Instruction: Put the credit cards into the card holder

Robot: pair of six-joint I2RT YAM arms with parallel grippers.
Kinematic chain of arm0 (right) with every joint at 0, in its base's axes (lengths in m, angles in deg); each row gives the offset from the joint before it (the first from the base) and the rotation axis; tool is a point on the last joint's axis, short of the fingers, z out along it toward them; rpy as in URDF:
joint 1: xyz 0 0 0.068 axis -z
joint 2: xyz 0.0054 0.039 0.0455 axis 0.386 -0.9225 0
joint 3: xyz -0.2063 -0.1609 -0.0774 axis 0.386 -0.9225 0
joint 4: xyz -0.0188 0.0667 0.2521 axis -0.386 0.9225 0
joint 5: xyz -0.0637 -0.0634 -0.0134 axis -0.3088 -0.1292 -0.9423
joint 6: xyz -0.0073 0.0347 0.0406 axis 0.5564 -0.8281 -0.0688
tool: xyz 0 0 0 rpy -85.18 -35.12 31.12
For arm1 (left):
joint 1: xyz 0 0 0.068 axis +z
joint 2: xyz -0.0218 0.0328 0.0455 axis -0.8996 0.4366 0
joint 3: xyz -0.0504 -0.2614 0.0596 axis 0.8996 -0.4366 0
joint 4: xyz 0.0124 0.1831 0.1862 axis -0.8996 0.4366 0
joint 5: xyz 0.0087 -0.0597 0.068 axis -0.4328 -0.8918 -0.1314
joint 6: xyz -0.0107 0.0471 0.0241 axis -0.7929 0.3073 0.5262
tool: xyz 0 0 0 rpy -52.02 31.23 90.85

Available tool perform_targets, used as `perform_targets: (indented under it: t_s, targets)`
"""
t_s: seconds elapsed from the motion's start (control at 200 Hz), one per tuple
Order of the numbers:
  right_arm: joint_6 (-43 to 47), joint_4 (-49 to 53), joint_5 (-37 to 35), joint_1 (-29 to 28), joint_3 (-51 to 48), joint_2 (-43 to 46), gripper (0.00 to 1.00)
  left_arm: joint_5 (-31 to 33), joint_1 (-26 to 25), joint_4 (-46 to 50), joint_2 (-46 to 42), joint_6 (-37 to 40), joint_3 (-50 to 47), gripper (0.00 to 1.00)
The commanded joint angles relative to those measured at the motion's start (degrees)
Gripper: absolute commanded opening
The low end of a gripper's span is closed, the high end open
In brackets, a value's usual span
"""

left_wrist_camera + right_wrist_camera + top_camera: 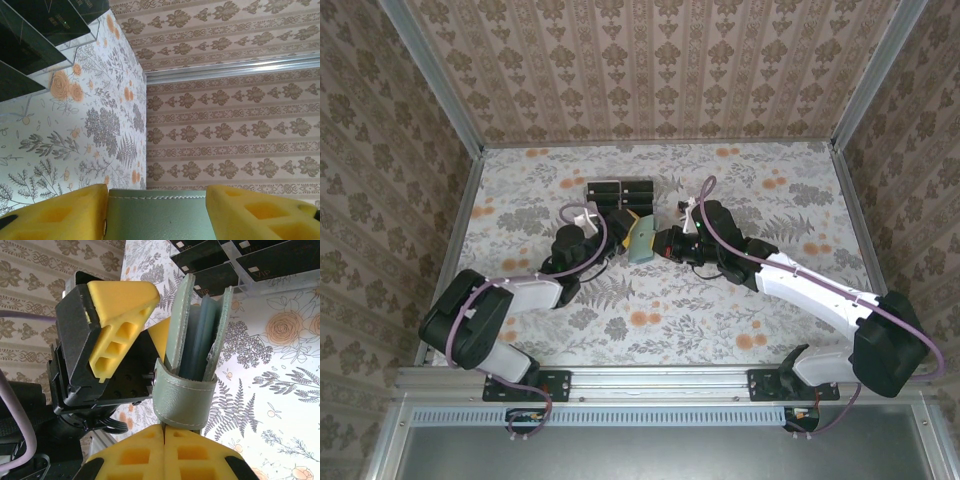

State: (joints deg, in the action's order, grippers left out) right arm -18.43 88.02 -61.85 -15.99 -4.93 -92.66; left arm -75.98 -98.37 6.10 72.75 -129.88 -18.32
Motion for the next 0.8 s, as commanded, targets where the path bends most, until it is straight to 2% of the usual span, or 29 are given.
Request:
perform_targets:
  t_s: [0.0,0.085,0.165,0.435,0.48,0.575,0.62,0.69,0.795]
  targets:
    - [-0.39,-1.74,1.43,0.46,-0.71,-0.41,0.0,-0.5,-0.7,-4.87,1.07,-0.03,0.26,0.61]
    - [-0.36,-1.81,1.44,0.56,-0.85,-0.43,0.0,-0.58,-0.88,-7.27,2.27,-0.56,0.21,0.55]
    - [-0.34,-1.89,1.48,0.73,-0.95,-0.51,0.0,-0.44,-0.9,-9.68,3.24,-1.17,0.03,0.45]
    - [-0.12,-1.5,1.6,1.51,-1.4,-0.74,0.0,0.29,-1.02,-13.6,5.02,-2.28,-0.17,0.04]
    - [0.28,-0.8,1.53,1.69,-1.23,-0.74,0.0,0.45,-1.07,-13.52,4.99,-2.0,-0.21,0.0]
    - [2.35,3.39,-0.65,2.04,-0.25,0.12,0.32,0.9,-1.03,-12.32,4.1,-0.61,-0.51,0.0]
    - [3.62,5.78,-2.15,2.13,0.28,1.04,0.43,1.09,-1.06,-10.73,3.22,0.61,-0.6,0.0]
    - [6.15,10.6,-4.74,2.14,1.54,2.52,0.5,1.26,-1.16,-7.03,1.32,3.42,-0.52,0.0]
    - [9.62,17.39,-7.95,1.98,3.82,3.57,0.54,1.64,-1.32,0.56,-2.06,8.95,0.29,0.0]
